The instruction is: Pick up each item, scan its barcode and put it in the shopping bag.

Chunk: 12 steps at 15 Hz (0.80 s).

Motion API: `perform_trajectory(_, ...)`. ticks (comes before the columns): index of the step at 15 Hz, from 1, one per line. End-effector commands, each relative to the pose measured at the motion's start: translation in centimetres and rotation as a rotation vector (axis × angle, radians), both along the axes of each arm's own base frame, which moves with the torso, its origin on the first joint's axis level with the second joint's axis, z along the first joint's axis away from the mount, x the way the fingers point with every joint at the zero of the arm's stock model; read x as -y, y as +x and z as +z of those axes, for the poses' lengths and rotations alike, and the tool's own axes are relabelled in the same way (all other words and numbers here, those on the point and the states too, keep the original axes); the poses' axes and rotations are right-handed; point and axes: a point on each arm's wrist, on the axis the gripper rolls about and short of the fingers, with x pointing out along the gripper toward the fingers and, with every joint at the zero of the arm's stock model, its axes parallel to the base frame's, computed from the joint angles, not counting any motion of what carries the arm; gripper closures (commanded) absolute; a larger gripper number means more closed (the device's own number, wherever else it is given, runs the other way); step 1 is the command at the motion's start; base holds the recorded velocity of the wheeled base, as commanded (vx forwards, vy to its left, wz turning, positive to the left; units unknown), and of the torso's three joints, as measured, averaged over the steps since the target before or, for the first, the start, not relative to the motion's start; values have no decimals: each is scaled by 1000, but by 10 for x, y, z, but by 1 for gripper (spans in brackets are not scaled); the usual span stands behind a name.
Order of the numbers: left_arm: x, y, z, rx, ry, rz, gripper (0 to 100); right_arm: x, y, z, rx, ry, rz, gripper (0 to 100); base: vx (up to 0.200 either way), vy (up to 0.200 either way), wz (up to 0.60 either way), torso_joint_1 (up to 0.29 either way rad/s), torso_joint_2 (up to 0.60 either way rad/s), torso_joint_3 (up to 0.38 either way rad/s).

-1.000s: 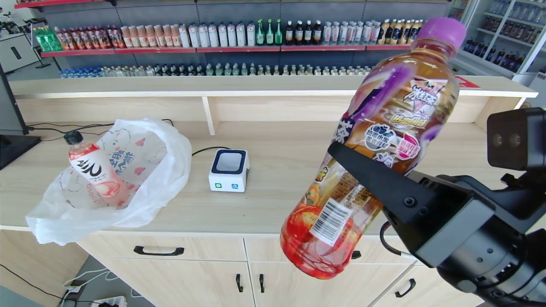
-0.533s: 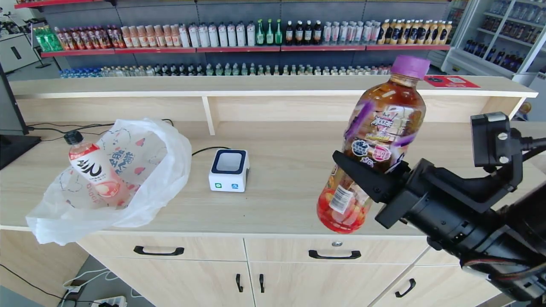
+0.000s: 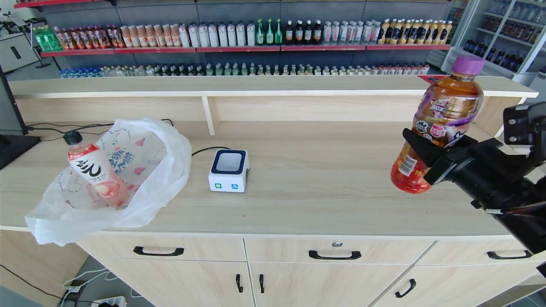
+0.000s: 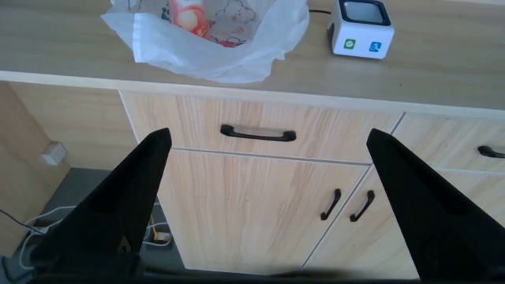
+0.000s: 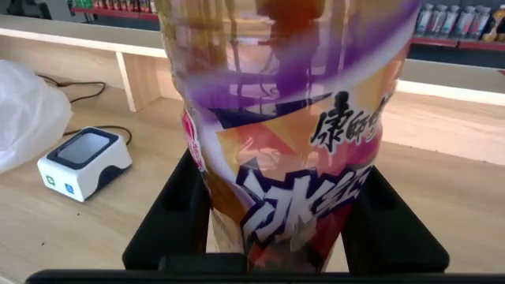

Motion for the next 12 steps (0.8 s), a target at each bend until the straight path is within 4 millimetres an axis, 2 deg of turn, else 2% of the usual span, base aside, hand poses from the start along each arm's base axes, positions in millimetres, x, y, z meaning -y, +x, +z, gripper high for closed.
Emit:
perform_trajectory(1, 0, 0, 0, 0, 0, 1, 0, 8, 0, 1, 11, 3, -33, 100, 0, 0, 0, 0, 0, 0)
perform_trajectory(5, 0, 0, 0, 0, 0, 1, 0, 20, 30, -5, -4, 7, -125, 100, 0, 0, 0, 0, 0, 0)
perform_trajectory(8, 0, 0, 0, 0, 0, 1, 0, 21, 36, -15, -44, 14, -157, 100, 0, 0, 0, 0, 0, 0)
perform_trajectory(12, 0, 0, 0, 0, 0, 1, 0, 21, 36, -19, -63, 18, -156, 100, -200, 0, 0, 18, 5, -1)
